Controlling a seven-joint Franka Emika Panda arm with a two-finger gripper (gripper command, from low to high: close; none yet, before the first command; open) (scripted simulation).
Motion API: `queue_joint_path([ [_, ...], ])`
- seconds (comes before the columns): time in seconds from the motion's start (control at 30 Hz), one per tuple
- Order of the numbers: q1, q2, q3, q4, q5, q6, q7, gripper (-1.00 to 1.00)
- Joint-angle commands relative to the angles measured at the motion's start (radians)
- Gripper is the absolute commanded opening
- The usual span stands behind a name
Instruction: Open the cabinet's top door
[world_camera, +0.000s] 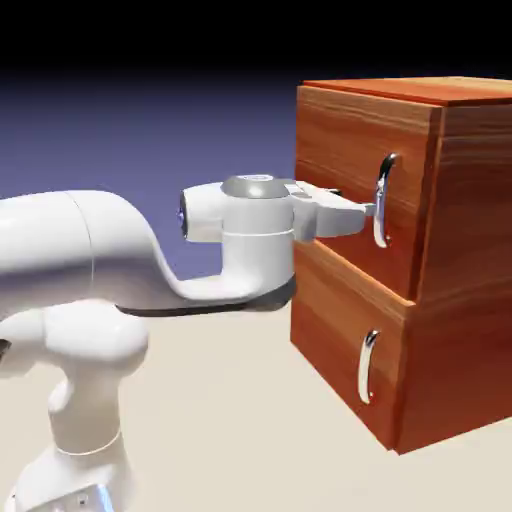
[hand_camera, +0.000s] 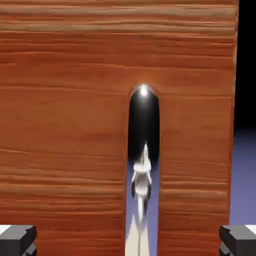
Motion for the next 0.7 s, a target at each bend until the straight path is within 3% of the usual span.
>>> queue_joint_path([
  [0.0,0.009,-0.006,-0.011,0.003,-0.030,-0.003,0.021,0.00],
  [0.2,0.187,0.059,-0.103,0.125,-0.074,-0.051,0.042,0.00],
  [0.23,0.187,0.059,-0.103,0.125,-0.074,-0.051,0.042,-1.00],
  [0.67,-0.206,-0.056,0.302,-0.259,0.285,-0.342,-0.021,-1.00],
])
